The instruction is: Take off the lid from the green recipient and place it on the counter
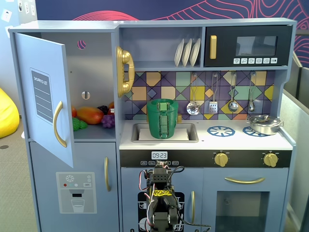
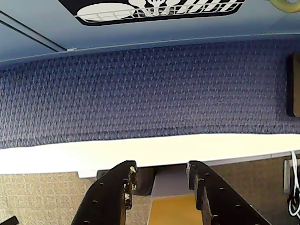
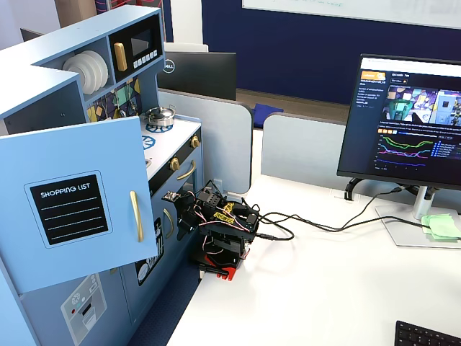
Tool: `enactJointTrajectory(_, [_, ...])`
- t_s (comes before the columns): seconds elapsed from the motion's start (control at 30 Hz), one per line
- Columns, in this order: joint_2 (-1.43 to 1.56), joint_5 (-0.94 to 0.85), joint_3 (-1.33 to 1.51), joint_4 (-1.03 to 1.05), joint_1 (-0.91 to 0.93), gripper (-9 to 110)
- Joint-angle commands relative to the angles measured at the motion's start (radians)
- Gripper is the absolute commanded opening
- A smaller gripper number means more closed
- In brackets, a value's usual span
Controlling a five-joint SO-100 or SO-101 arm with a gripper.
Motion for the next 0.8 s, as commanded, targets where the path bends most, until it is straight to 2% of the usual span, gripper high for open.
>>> enactJointTrajectory(0.0, [-0.008,0.018,0.017,0.173,-0.014,0])
enactJointTrajectory(0.4, [-0.008,0.015,0.017,0.160,-0.020,0])
enactJointTrajectory(0.6, [-0.032,0.011,-0.094,-0.258,0.092,0])
enactJointTrajectory(0.77, [-0.229,0.034,-0.451,-0.463,0.098,0])
